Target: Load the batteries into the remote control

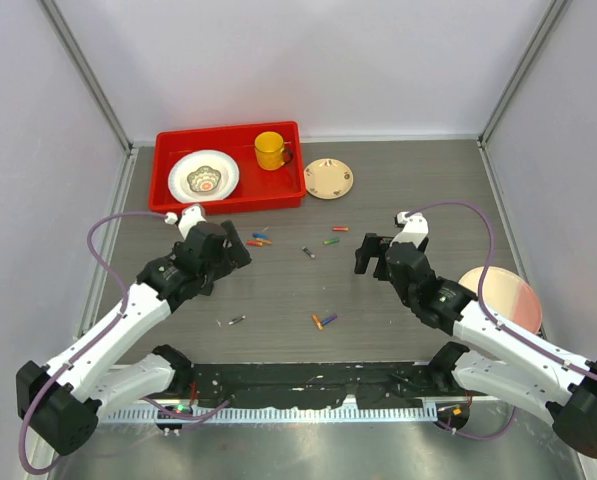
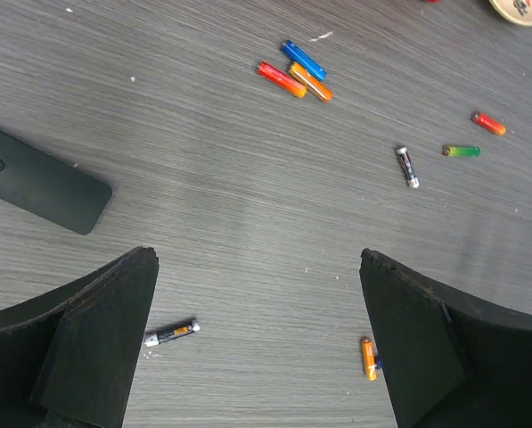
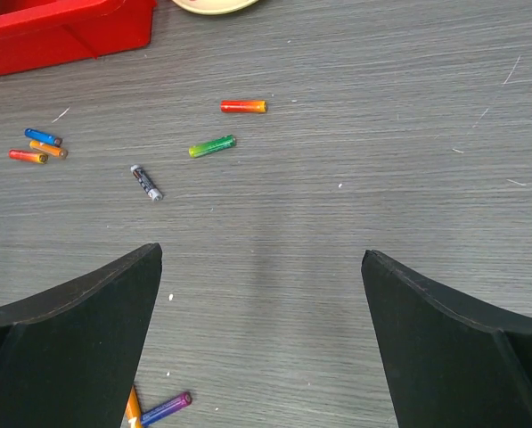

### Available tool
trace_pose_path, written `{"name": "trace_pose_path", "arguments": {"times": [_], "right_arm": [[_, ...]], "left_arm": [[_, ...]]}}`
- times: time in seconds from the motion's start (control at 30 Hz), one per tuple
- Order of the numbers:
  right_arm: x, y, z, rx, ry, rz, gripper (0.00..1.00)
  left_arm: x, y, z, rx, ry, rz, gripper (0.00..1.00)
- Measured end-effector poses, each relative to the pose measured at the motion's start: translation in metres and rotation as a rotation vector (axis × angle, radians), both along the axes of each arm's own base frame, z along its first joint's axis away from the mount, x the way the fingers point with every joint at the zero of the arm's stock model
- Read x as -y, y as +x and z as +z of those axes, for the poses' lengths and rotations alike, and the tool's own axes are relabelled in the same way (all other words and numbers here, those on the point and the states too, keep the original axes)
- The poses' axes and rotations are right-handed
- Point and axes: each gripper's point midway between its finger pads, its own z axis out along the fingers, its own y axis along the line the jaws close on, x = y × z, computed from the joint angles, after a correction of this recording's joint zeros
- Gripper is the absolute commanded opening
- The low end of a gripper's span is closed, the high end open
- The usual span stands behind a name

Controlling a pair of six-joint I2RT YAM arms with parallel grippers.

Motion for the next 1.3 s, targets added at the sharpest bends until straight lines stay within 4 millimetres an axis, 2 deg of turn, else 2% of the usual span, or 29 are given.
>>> {"name": "trace_pose_path", "arguments": {"times": [0.1,0.2,0.3,0.37,0.47,0.67,0.77,0.87,1.17,1.3], "right_arm": [[0.000,0.000,0.000,0.000,0.000,0.000,1.00],[0.000,0.000,0.000,-0.001,0.001,0.002,1.00],[-0.001,0.000,0.000,-0.002,0.005,0.006,1.00],[-0.002,-0.001,0.000,-0.004,0.010,0.007,1.00],[-0.004,-0.002,-0.001,-0.010,0.020,0.012,0.99],[-0.009,-0.004,-0.001,-0.022,0.048,0.028,1.00],[-0.011,-0.005,-0.001,-0.026,0.057,0.033,1.00],[-0.012,-0.005,-0.001,-0.030,0.063,0.037,1.00],[-0.014,-0.007,-0.002,-0.038,0.069,0.048,1.00],[-0.015,-0.008,-0.003,-0.043,0.071,0.055,1.00]], "left_arm": [[-0.007,0.001,0.000,-0.002,-0.007,0.048,0.98],[-0.027,0.002,0.000,0.005,-0.024,0.155,0.96],[-0.064,0.003,-0.005,-0.004,-0.059,0.343,0.91],[-0.091,0.004,-0.014,-0.031,-0.087,0.491,0.91],[-0.114,0.001,-0.034,-0.091,-0.112,0.637,0.94],[-0.124,0.000,-0.060,-0.218,-0.099,0.777,0.92],[-0.128,0.008,-0.070,-0.297,-0.071,0.830,0.91],[-0.128,0.013,-0.078,-0.330,-0.070,0.852,0.90],[-0.133,0.015,-0.095,-0.377,-0.102,0.877,0.87],[-0.135,0.009,-0.109,-0.403,-0.110,0.888,0.85]]}}
